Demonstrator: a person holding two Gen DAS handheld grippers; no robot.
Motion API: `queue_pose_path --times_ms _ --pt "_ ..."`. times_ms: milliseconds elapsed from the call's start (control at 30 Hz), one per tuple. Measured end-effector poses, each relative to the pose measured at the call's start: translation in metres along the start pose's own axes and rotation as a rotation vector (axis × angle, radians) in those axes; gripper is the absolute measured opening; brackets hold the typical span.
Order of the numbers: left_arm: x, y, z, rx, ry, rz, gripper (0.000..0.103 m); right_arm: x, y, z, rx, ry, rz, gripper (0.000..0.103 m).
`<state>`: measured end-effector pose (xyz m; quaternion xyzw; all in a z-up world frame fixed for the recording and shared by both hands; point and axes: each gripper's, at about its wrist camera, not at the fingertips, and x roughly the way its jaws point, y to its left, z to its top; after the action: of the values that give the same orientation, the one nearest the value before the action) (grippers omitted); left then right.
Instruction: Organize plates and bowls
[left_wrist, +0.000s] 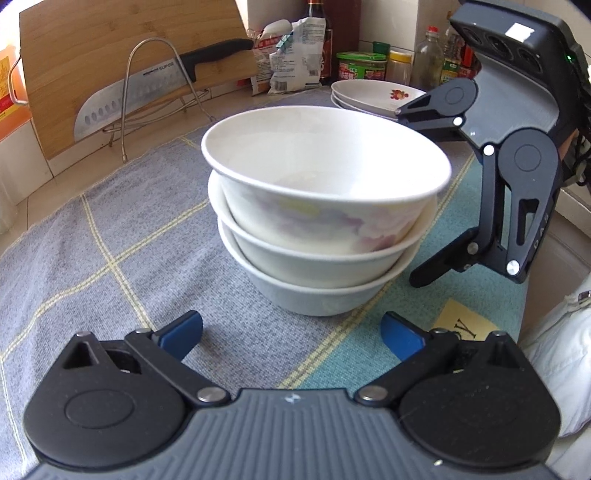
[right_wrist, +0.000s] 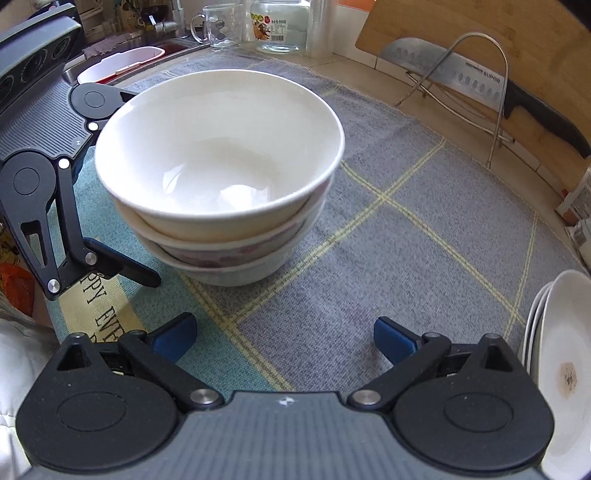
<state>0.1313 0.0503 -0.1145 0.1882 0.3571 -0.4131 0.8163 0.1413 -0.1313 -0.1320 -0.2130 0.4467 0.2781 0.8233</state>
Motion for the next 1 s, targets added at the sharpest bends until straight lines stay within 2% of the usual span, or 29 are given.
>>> queue_pose_path --times_ms 133,333,767,1000 --pt "-0.008 0.006 0.002 0.081 -0.06 -0.082 0.1 -0.003 0.006 0.011 -0.049 -0.031 0.026 0.103" --pt "-0.01 0.015 0.006 0.167 -0.072 -0.168 0.097 -0.004 0.009 0.024 -0.105 -0.045 0.061 0.103" --pt "-0.001 0.023 0.019 0.208 -0.048 -0.222 0.087 -0.005 0.003 0.036 -0.197 -0.038 0.118 0.096" --pt "0.001 0.024 0.023 0.226 -0.032 -0.251 0.086 -0.004 0.002 0.037 -0.211 -0.029 0.152 0.091"
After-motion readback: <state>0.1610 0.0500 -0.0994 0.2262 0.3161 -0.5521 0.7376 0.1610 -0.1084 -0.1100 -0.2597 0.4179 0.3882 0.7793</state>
